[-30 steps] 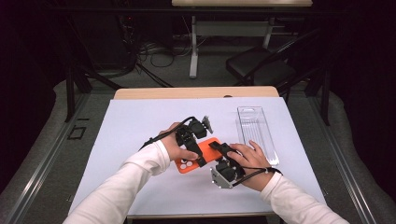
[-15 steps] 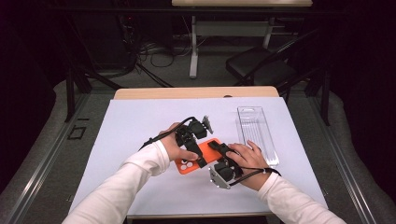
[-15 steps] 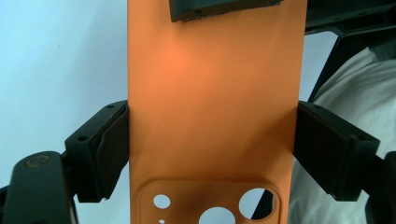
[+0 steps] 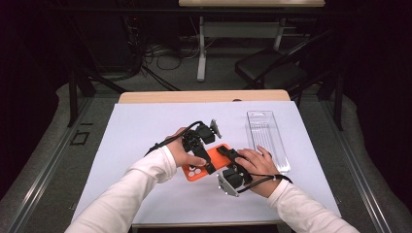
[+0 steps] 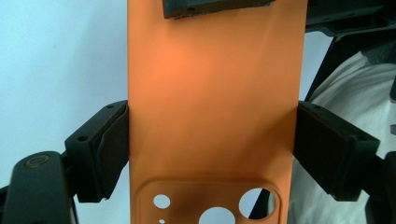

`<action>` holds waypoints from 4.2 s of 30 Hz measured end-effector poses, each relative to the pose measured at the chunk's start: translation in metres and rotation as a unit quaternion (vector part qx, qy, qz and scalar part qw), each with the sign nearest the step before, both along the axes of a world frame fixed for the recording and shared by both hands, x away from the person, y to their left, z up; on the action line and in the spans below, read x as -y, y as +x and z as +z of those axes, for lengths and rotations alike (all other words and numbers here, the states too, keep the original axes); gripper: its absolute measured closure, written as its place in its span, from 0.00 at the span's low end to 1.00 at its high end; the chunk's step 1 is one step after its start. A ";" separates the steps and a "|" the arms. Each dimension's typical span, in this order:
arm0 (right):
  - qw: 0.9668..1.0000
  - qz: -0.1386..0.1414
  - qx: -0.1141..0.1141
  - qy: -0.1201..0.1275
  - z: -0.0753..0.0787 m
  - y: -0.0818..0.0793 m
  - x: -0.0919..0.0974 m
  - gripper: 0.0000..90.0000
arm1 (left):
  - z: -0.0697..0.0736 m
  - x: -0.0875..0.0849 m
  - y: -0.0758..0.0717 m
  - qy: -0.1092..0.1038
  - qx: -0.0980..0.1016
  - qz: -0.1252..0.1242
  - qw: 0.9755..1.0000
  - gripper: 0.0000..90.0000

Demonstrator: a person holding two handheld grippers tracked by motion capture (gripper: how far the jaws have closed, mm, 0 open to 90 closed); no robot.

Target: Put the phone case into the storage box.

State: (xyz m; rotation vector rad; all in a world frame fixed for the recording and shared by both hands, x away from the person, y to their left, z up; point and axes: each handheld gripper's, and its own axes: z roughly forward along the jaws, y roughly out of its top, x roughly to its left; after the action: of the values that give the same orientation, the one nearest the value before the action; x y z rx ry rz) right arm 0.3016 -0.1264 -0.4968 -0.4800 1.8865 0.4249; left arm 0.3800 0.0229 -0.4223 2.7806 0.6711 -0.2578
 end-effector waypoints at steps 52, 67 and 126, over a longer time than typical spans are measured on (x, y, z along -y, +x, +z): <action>0.998 0.003 0.049 -0.025 -0.006 0.000 0.004 0.94 | -0.003 -0.004 0.003 -0.024 -0.023 0.013 0.999 0.18; 0.997 0.003 0.074 -0.008 -0.009 0.001 0.008 0.97 | -0.002 -0.003 0.004 -0.035 -0.027 0.017 0.999 0.17; 0.999 -0.018 0.031 0.012 -0.009 0.004 0.021 0.97 | 0.024 -0.050 -0.009 -0.064 0.034 0.045 0.996 0.18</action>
State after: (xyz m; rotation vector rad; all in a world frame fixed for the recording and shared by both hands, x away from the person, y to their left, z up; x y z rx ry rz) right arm 0.3056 -0.1478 -0.5059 -0.4368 1.8258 0.4047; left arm 0.3711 0.0727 -0.3988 2.6166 0.7349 -0.1791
